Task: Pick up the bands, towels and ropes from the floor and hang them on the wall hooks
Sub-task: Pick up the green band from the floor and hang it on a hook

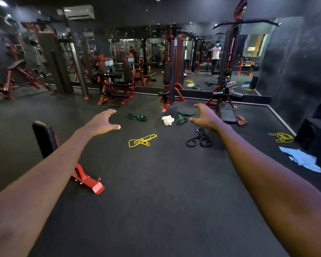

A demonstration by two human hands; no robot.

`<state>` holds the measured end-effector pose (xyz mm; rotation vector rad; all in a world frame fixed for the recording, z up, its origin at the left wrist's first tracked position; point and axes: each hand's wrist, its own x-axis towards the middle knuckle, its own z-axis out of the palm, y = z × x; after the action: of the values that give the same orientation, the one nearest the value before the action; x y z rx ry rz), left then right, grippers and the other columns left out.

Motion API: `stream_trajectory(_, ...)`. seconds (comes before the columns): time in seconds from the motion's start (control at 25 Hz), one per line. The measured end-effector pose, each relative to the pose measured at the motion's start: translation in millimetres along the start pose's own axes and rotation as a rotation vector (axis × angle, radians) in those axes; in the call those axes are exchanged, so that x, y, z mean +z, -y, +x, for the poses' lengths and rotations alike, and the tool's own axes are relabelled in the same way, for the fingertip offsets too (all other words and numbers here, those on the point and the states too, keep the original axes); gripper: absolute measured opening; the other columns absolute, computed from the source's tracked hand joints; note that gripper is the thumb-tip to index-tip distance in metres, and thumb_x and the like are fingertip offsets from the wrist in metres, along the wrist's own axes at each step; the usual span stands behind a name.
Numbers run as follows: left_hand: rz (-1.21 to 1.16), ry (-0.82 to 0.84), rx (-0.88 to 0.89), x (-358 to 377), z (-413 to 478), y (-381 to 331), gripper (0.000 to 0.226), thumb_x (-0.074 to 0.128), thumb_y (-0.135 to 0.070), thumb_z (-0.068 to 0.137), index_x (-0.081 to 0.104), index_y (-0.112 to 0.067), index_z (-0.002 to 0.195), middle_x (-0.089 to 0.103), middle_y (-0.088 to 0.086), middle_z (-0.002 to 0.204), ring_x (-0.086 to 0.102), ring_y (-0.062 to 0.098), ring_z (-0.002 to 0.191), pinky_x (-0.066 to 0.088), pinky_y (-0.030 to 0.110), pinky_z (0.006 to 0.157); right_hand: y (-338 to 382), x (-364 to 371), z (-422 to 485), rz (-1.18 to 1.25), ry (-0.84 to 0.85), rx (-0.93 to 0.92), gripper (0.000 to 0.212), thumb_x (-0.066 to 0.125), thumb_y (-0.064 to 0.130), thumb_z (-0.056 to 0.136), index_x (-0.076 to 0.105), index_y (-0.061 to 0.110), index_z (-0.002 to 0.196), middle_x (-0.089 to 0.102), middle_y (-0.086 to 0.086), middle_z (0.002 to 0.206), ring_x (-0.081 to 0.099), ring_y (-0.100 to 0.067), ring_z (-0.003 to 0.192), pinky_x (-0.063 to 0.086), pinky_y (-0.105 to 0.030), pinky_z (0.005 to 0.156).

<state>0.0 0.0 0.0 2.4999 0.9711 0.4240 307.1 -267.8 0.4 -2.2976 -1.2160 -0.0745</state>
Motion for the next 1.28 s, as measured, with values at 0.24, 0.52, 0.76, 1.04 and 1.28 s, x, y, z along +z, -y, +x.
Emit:
stream_trajectory(0.24, 0.007, 0.013, -0.101, 8, 115, 26, 0.08, 0.075, -0.032, 0.084, 0.031, -0.024, 0.15, 0.035, 0.008, 0.155, 0.035, 0.024, 0.142, 0.032, 0.042, 0.112, -14, 42, 131, 0.04, 0.058, -0.002, 0.067, 0.066, 0.025, 0.086, 0.039, 0.006, 0.144, 0.043, -0.015, 0.148, 0.043, -0.028, 0.135, 0.036, -0.037, 0.109)
stream_trajectory(0.52, -0.036, -0.021, -0.136, 6, 269, 76, 0.079, 0.075, -0.031, 0.084, 0.032, -0.024, 0.15, 0.037, 0.008, 0.154, 0.035, 0.022, 0.143, 0.031, 0.042, 0.113, -14, 119, 298, 0.08, 0.114, -0.035, 0.065, 0.066, 0.026, 0.088, 0.04, 0.006, 0.145, 0.044, -0.014, 0.147, 0.044, -0.028, 0.135, 0.035, -0.035, 0.109)
stream_trajectory(0.76, -0.057, -0.028, -0.128, 7, 429, 147, 0.079, 0.075, -0.033, 0.084, 0.032, -0.025, 0.15, 0.037, 0.007, 0.154, 0.039, 0.025, 0.139, 0.033, 0.042, 0.111, 1, 197, 457, 0.092, 0.135, -0.032, 0.068, 0.066, 0.024, 0.088, 0.038, 0.004, 0.147, 0.043, -0.016, 0.149, 0.043, -0.029, 0.136, 0.034, -0.035, 0.11)
stream_trajectory(1.04, -0.062, -0.004, -0.125, -5, 626, 232, 0.079, 0.074, -0.034, 0.084, 0.032, -0.022, 0.15, 0.038, 0.008, 0.153, 0.038, 0.025, 0.14, 0.032, 0.043, 0.112, 19, 275, 655, 0.105, 0.14, -0.021, 0.068, 0.068, 0.024, 0.089, 0.038, 0.004, 0.147, 0.044, -0.016, 0.147, 0.046, -0.029, 0.133, 0.037, -0.034, 0.107)
stream_trajectory(1.28, -0.036, 0.024, -0.141, 17, 799, 306, 0.079, 0.074, -0.034, 0.085, 0.032, -0.021, 0.15, 0.038, 0.007, 0.153, 0.037, 0.024, 0.141, 0.032, 0.041, 0.111, 4, 364, 835, 0.121, 0.154, -0.018, 0.068, 0.069, 0.023, 0.088, 0.039, 0.003, 0.146, 0.043, -0.017, 0.149, 0.043, -0.03, 0.137, 0.033, -0.032, 0.11)
